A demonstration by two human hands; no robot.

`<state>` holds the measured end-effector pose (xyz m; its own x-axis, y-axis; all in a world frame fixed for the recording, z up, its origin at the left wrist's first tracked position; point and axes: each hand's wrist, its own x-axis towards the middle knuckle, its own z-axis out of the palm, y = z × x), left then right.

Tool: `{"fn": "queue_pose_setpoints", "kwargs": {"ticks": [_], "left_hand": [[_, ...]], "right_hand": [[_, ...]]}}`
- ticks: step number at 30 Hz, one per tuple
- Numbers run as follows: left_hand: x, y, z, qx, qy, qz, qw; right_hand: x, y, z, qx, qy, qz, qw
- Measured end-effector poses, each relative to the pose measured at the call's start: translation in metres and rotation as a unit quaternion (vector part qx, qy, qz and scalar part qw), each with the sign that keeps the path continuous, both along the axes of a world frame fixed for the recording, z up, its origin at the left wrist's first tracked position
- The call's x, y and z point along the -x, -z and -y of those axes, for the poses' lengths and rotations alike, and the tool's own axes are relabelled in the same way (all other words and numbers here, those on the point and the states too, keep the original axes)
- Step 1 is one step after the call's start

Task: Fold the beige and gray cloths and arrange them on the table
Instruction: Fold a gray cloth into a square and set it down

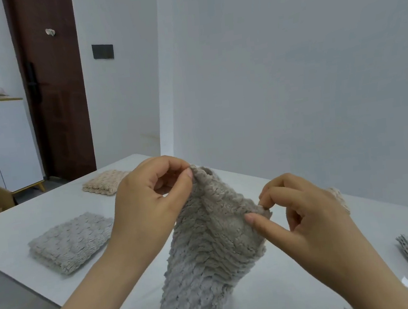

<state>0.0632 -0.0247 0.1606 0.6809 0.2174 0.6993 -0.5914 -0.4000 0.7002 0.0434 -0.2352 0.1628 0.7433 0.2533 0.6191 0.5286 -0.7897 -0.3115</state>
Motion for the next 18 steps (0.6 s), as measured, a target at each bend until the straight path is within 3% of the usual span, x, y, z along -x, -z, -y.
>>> {"fn": "queue_pose_setpoints", "kwargs": {"ticks": [5,10,18], "left_hand": [[-0.005,-0.001,-0.008,0.007,-0.019,-0.006,1.0],[-0.005,-0.003,-0.008,0.008,-0.013,-0.012,1.0],[-0.001,-0.012,-0.005,0.013,-0.011,-0.005,1.0]], "right_hand": [[0.001,-0.015,0.012,0.092,0.005,0.013,0.996],[-0.001,-0.03,0.019,0.127,0.006,0.023,0.992],[-0.007,-0.045,0.025,-0.069,-0.055,-0.002,0.996]]}}
